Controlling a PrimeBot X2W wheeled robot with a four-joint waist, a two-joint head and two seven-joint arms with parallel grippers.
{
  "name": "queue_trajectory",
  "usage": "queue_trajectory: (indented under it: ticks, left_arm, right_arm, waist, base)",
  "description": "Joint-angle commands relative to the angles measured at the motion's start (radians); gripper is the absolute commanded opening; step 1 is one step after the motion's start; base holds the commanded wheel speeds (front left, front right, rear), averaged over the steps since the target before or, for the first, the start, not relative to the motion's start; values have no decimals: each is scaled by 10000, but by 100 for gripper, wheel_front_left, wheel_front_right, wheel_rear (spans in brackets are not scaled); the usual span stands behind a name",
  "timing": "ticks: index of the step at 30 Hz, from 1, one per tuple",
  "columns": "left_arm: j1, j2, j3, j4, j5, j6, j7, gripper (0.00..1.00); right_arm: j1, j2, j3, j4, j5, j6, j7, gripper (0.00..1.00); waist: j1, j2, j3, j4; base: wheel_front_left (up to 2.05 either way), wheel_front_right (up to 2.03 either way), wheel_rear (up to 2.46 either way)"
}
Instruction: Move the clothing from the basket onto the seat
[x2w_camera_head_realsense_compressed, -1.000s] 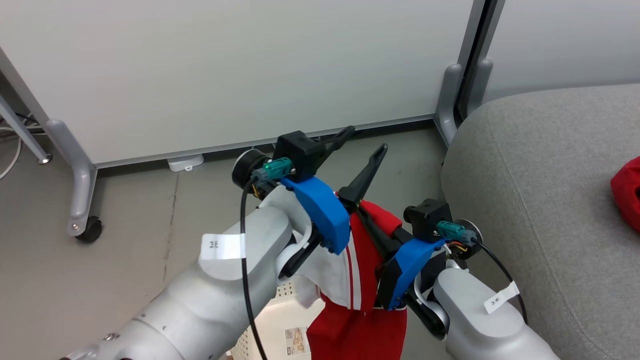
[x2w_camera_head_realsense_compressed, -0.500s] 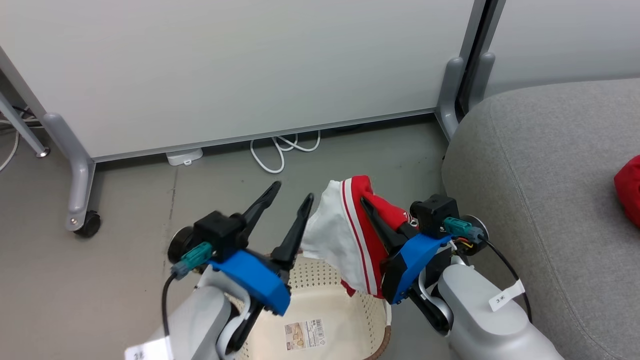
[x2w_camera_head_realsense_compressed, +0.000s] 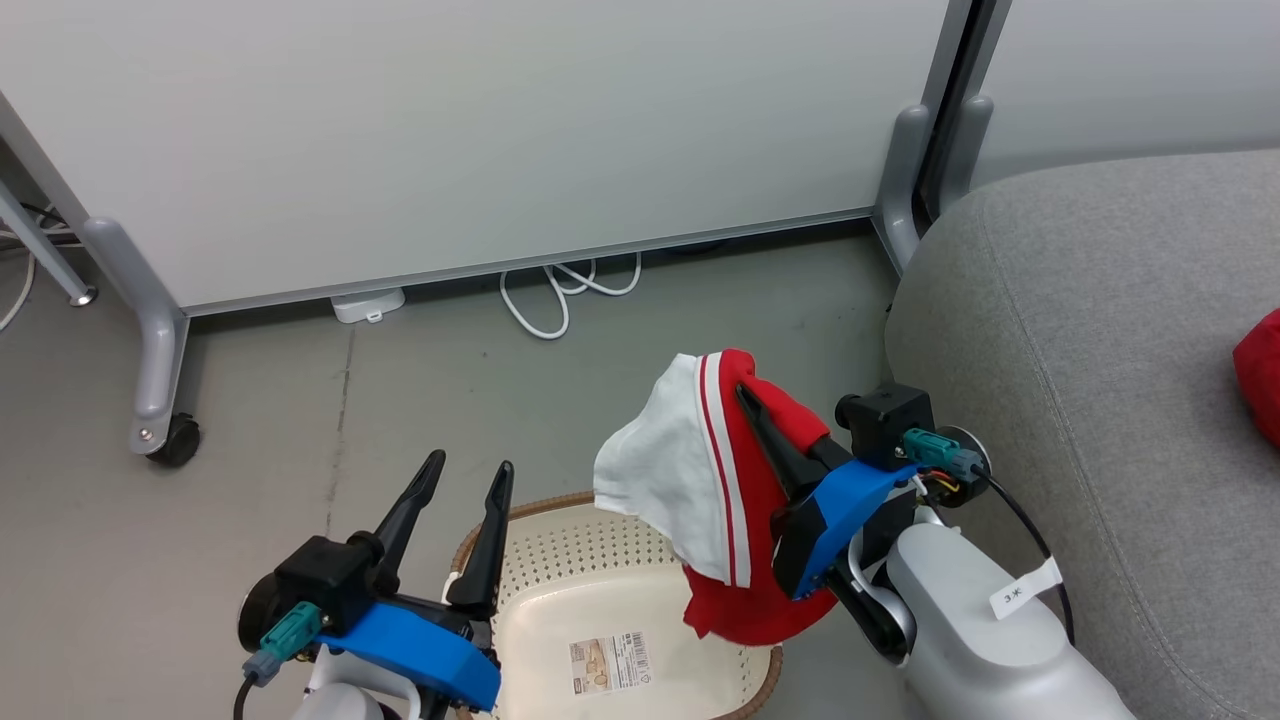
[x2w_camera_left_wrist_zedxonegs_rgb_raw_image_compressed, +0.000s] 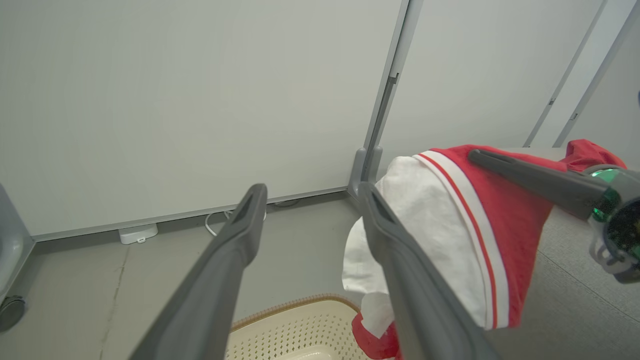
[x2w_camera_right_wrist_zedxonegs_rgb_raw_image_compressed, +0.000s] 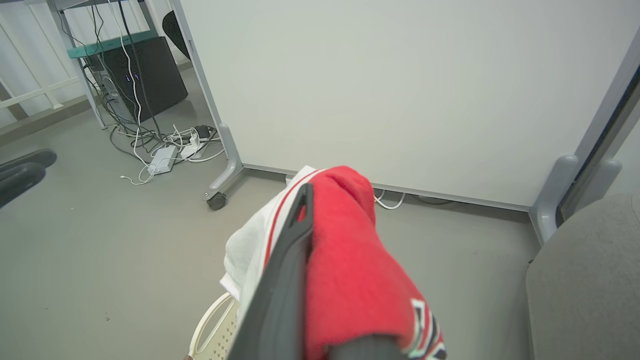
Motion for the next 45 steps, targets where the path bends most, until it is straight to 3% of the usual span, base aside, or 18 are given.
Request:
queue_trajectory:
  ticks: [1, 9, 15, 45]
  left_arm:
    - [78, -43, 112, -49, 117, -68, -51, 100]
    - [49, -173, 26, -117, 289, -61, -51, 100]
    - [-11, -96, -86, -65, 215, -61, -51, 100]
    - [-333, 262, -353, 3, 144, -63, -51, 100]
  right_arm:
    - [134, -14, -41, -30, -85, 1, -56, 0]
    - [138, -14, -38, -54, -33, 1, -56, 0]
    - [161, -14, -29, -119, 32, 1, -55, 0]
    - [412, -10, -169, -518, 158, 1, -55, 0]
  waist:
    - [0, -1, 1, 9]
    - [0, -1, -30, -102]
    - [0, -1, 12, -548]
    - [0, -1, 367, -4507]
  base:
    - [0, 0, 0]
    - [0, 0, 0]
    - [0, 0, 0]
    - [0, 0, 0]
